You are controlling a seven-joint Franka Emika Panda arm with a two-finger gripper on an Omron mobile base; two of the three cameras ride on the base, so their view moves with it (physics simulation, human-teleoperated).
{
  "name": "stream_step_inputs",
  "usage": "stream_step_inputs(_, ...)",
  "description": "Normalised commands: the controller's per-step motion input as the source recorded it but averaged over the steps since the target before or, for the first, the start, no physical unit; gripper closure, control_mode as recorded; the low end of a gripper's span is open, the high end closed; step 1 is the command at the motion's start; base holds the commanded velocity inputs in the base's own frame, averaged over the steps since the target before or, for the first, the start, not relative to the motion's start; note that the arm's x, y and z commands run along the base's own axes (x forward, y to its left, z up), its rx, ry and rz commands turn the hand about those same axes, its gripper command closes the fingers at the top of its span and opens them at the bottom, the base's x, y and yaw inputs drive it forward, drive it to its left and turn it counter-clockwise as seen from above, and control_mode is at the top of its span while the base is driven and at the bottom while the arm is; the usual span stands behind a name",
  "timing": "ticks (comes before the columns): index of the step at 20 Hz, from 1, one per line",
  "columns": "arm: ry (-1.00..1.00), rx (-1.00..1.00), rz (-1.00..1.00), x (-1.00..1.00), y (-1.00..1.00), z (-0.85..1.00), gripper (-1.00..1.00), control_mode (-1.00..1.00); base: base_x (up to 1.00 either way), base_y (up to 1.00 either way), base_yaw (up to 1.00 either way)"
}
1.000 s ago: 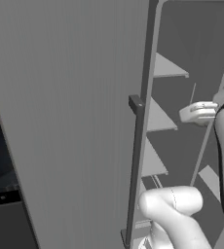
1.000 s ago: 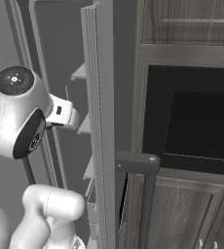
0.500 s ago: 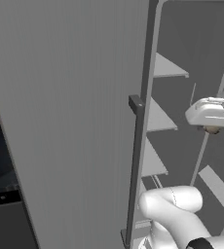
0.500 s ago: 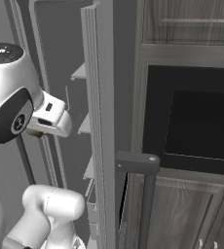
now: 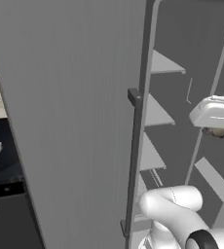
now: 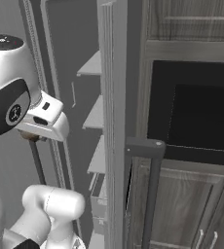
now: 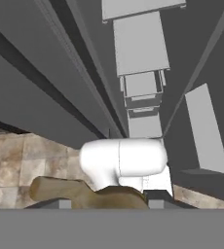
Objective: Take the garlic and eggplant out of the freezer and place them in the tupperware container on the counter. Then put the tupperware containing the vegetables back in the freezer.
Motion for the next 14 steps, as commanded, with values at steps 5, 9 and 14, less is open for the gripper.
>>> stream_step_inputs(5, 0.0, 0.0, 0.0, 0.0, 0.0, 0.0, 1.0, 1.0, -0.17, 0.79, 0.0)
stream_step_inputs(9, 0.0, 0.0, 0.0, 0.0, 0.0, 0.0, 1.0, 1.0, -0.01, 1.0, 0.0)
stream_step_inputs(14, 0.0, 0.0, 0.0, 0.0, 0.0, 0.0, 1.0, 1.0, -0.07, 1.0, 0.0)
